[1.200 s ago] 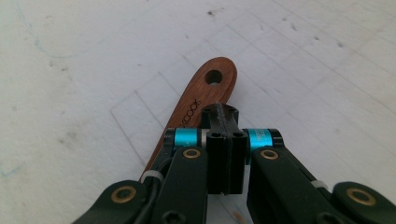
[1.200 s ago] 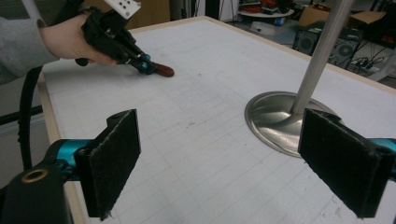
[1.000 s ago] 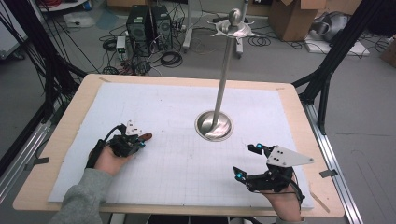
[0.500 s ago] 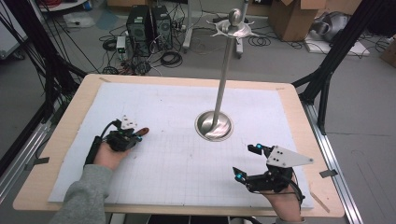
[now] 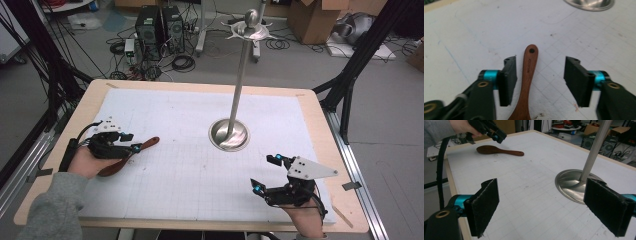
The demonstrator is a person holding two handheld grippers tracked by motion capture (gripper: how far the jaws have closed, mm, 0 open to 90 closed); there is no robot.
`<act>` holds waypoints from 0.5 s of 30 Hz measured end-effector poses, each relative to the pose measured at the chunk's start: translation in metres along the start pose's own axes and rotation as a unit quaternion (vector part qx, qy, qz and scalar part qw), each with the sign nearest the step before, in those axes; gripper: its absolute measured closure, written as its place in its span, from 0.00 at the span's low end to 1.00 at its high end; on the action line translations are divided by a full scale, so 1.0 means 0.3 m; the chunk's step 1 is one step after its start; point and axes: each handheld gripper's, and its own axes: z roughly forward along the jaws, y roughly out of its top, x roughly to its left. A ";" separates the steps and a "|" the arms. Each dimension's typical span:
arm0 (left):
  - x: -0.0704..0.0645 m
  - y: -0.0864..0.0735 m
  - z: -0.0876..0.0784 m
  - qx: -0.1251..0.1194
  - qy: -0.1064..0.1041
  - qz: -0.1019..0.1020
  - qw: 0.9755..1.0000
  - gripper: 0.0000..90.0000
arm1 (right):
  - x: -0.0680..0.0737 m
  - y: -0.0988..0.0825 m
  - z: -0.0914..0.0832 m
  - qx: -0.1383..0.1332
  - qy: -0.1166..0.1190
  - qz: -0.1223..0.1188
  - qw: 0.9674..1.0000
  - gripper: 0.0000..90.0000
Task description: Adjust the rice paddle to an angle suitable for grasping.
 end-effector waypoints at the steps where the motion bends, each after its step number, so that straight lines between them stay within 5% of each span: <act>1: 0.000 -0.001 -0.011 -0.007 -0.012 0.011 1.000 0.45 | 0.000 0.000 0.000 0.000 0.000 0.000 1.000 0.13; 4: -0.003 -0.005 -0.027 -0.010 -0.024 0.023 0.999 0.25 | -0.005 -0.004 0.002 0.001 -0.001 -0.001 1.000 0.13; 7: -0.001 -0.013 -0.039 -0.021 -0.035 0.030 0.999 0.17 | -0.007 -0.008 0.005 0.005 -0.001 0.003 1.000 0.13; 15: 0.021 -0.036 -0.036 -0.013 -0.025 0.015 0.999 0.16 | -0.007 -0.009 0.013 0.008 0.003 0.003 1.000 0.13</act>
